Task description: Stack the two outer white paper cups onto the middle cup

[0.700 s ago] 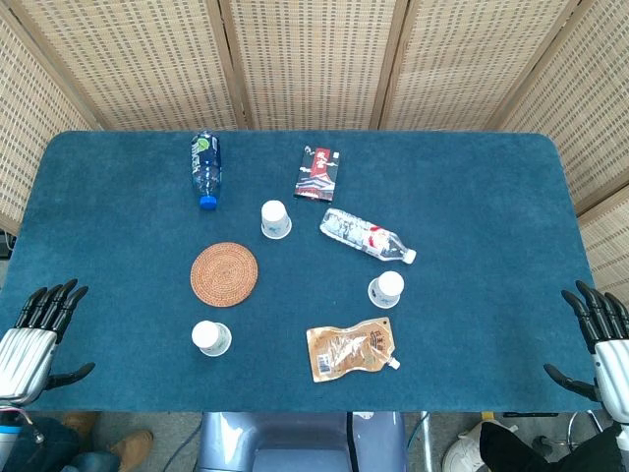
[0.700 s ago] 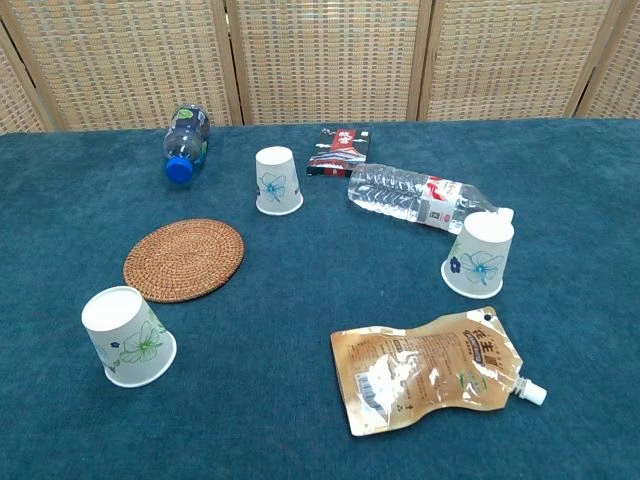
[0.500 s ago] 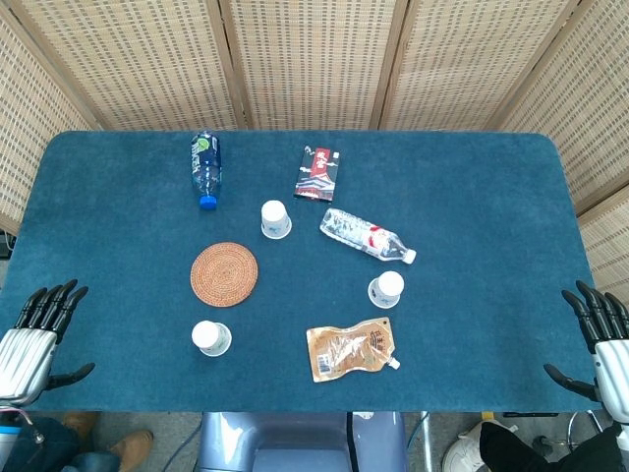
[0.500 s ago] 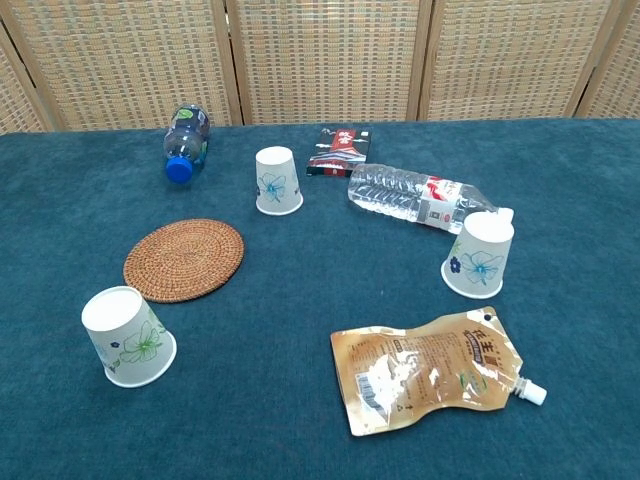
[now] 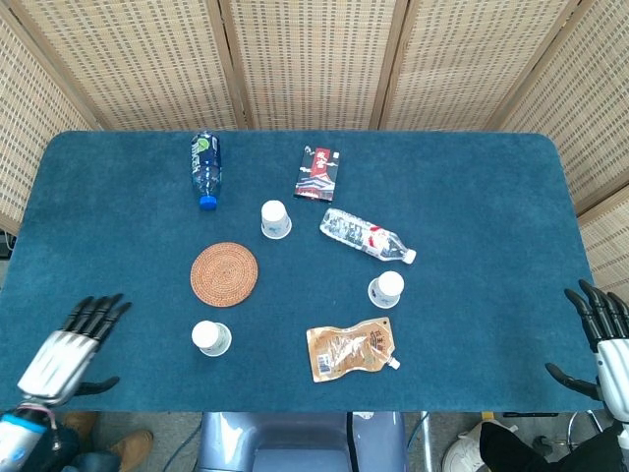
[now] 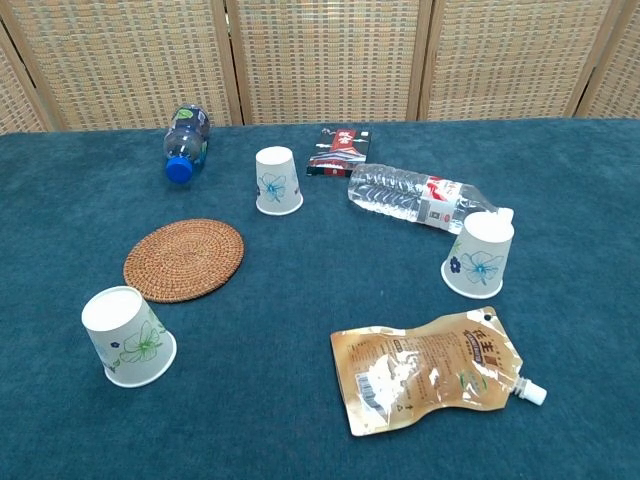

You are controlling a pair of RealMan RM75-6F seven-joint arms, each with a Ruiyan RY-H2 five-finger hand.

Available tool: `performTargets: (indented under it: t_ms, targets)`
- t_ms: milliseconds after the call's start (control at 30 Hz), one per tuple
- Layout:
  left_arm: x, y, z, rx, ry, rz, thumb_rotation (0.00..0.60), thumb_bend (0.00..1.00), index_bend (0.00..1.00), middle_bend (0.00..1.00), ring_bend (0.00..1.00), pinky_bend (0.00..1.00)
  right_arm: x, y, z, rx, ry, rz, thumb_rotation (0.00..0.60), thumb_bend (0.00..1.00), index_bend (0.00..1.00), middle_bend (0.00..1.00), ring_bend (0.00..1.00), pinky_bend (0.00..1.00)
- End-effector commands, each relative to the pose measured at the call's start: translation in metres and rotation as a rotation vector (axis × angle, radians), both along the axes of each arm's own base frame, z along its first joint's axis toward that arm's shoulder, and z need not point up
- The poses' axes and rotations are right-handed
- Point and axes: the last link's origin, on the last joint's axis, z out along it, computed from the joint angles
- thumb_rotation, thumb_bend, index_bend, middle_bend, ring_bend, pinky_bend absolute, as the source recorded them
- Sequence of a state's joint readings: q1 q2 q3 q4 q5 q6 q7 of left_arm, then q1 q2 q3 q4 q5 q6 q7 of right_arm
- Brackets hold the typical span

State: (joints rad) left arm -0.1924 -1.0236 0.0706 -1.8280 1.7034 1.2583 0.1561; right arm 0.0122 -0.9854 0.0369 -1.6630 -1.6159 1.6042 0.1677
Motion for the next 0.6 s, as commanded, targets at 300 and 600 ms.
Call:
performTargets:
  t_ms: [300,600]
  targets:
    - [0.036,0.061,-0.085,-0.204,0.105,-0.27,0.6,0.03,0.11,0.0,0.01,0.09,-0.003,-0.006,-0.003,0.003,0.016,-0.024,0.6,0.0,0.0,0.0,0.0,0.0]
    - [0.046,0.083,-0.103,-0.187,0.106,-0.324,0.6,0.11,0.24,0.13,0.15,0.25,-0.005,-0.01,-0.006,0.003,0.026,-0.04,0.6,0.0,0.0,0.0,0.0,0.0]
